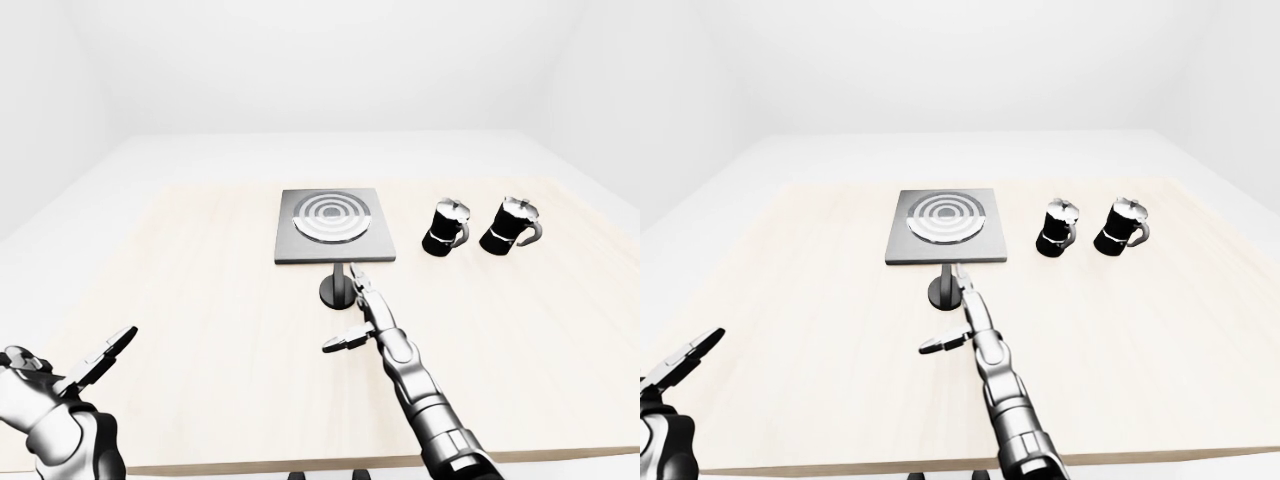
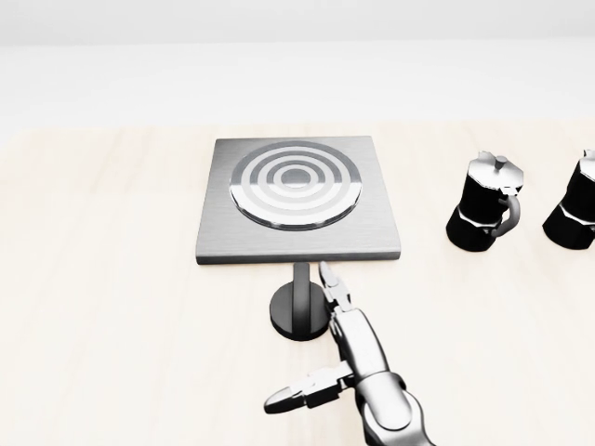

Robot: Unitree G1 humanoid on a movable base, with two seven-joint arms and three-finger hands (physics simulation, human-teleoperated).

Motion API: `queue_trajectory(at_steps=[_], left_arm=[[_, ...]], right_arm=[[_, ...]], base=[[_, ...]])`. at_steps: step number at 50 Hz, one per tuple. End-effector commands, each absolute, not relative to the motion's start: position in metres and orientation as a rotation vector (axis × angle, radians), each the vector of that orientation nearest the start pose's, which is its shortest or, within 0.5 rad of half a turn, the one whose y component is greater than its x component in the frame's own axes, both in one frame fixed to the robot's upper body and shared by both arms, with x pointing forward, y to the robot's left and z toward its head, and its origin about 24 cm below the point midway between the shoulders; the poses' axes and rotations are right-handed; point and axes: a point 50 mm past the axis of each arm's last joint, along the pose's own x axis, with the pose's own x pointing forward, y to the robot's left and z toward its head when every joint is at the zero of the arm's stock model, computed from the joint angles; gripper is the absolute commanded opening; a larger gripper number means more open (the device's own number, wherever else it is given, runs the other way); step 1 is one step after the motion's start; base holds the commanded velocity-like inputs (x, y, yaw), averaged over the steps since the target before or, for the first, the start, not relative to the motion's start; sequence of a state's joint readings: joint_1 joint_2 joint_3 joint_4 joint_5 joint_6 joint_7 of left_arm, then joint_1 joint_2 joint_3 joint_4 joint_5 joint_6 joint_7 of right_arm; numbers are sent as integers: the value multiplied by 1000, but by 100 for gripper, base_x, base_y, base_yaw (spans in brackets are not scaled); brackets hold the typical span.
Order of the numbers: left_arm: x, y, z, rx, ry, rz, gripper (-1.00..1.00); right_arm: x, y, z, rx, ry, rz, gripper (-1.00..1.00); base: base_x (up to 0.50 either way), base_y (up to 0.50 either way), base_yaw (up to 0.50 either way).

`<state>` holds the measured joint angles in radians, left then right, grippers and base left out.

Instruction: Turn off the stove.

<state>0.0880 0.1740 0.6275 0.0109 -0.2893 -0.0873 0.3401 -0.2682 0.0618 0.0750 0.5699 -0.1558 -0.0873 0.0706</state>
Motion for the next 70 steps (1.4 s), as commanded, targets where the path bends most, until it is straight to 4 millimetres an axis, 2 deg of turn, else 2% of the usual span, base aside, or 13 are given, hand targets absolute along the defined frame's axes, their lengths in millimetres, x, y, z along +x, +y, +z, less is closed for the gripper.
queue_trajectory(at_steps=[1, 15, 24, 32, 39, 42, 47, 52, 53, 56, 59, 67, 70], left_arm=[[172, 343, 56, -79, -113, 990, 100], [172, 343, 54, -77, -107, 996, 100], [172, 343, 52, -78, -97, 998, 100], [171, 343, 54, -76, -105, 1000, 100], [171, 343, 54, -77, -103, 1001, 100], [171, 343, 55, -76, -111, 1001, 100], [173, 343, 51, -79, -92, 1000, 100], [173, 343, 52, -79, -96, 998, 100], [173, 343, 52, -79, -95, 998, 100], [173, 343, 53, -81, -100, 998, 100], [174, 343, 53, -80, -98, 997, 100], [174, 343, 53, -80, -101, 997, 100], [173, 343, 54, -82, -105, 997, 100]], right_arm=[[287, -85, -12, -137, 219, 287, 100], [285, -74, -12, -151, 220, 321, 100], [269, -62, -7, -165, 168, 347, 100], [241, -51, -1, -171, 124, 374, 100], [241, -39, -8, -178, 148, 414, 100], [250, -39, -17, -181, 200, 414, 100], [262, -36, -15, -179, 205, 425, 100], [304, -56, -8, -241, 234, 348, 100], [305, -57, -9, -244, 240, 345, 100], [341, -85, 8, -230, 264, 256, 100], [357, -97, 18, -214, 290, 241, 100], [391, -112, 65, -238, 238, 217, 100], [405, -116, 97, -260, 167, 203, 100]], base=[[0, 0, 0], [0, 0, 0], [0, 0, 0], [0, 0, 0], [0, 0, 0], [0, 0, 0], [0, 0, 0], [0, 0, 0], [0, 0, 0], [0, 0, 0], [0, 0, 0], [1, 0, 0], [0, 0, 0]])
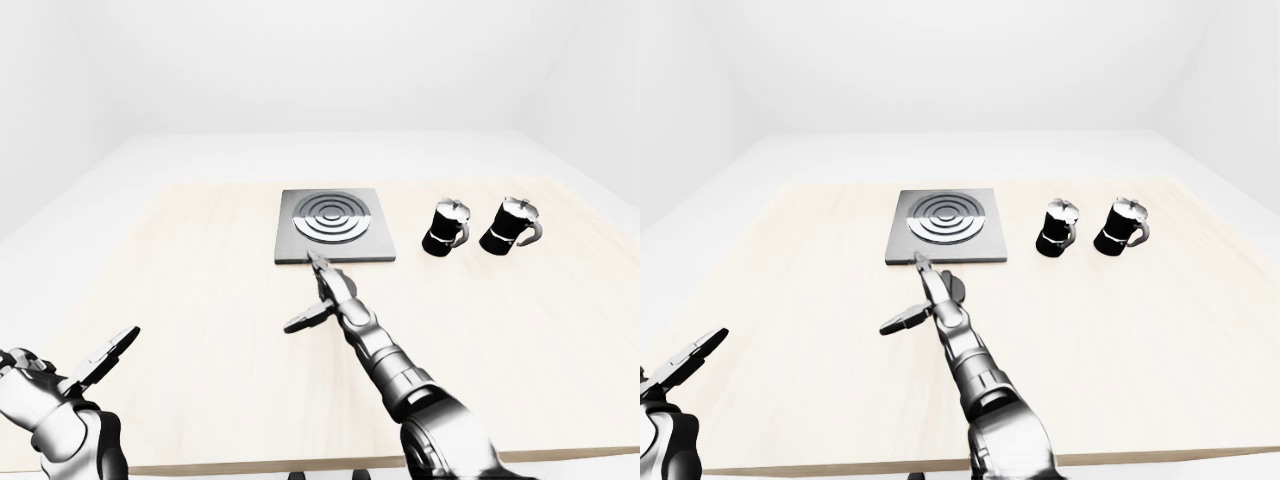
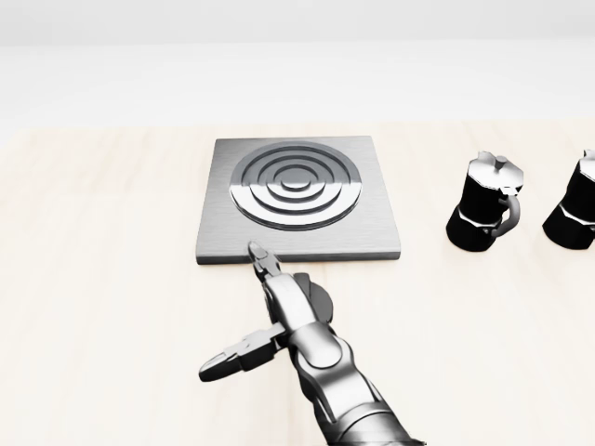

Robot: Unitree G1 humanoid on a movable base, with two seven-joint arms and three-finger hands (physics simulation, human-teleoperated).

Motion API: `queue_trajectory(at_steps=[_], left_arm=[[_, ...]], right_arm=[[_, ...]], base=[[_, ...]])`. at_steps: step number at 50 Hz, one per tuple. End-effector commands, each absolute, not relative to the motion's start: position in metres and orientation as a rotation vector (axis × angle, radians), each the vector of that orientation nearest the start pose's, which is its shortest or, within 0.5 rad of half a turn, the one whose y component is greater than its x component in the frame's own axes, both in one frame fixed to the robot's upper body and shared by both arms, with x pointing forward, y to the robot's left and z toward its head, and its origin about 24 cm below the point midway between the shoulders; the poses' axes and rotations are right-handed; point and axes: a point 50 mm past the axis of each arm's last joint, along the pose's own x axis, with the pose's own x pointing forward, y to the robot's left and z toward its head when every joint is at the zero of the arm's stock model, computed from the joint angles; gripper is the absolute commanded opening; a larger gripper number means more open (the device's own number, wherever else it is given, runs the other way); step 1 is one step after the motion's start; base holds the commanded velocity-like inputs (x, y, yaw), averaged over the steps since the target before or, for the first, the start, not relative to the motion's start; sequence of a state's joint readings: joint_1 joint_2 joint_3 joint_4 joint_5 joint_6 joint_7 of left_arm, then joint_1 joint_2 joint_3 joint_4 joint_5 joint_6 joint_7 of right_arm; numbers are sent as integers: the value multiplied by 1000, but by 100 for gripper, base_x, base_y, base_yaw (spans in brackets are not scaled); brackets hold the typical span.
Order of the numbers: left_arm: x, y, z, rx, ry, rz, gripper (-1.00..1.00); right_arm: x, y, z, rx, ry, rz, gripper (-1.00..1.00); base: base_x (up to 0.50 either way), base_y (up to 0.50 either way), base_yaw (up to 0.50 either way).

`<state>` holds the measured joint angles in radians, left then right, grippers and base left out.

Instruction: Turn off the stove.

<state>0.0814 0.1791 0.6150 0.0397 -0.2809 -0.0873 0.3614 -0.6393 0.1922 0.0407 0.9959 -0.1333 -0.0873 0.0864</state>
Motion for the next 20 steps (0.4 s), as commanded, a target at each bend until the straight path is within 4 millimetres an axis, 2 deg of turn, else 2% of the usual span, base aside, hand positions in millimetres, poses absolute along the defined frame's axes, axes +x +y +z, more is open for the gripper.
queue_trajectory(at_steps=[1, 6, 7, 13, 14, 17, 18, 20], left_arm=[[173, 343, 54, -83, -104, 997, 100], [174, 343, 56, -83, -114, 996, 100], [174, 343, 56, -83, -113, 995, 100], [174, 343, 55, -87, -112, 996, 100], [174, 343, 56, -88, -113, 995, 100], [174, 343, 55, -89, -109, 994, 100], [172, 343, 58, -88, -122, 995, 100], [172, 343, 57, -91, -121, 993, 100]], right_arm=[[408, -116, 104, -262, 149, 203, 100], [420, -103, 151, -322, 38, 221, 100], [422, -96, 168, -336, -8, 233, 100], [419, -68, 206, -398, -121, 290, 100], [412, -56, 215, -413, -181, 314, 100], [389, -39, 230, -430, -346, 370, 100], [372, -33, 226, -455, -416, 391, 100], [356, -36, 212, -493, -444, 360, 100]], base=[[0, 0, 0], [2, 0, 0], [2, 0, 0], [1, 0, 0], [1, 0, 0], [0, 0, 0], [0, 0, 0], [0, 0, 0]])
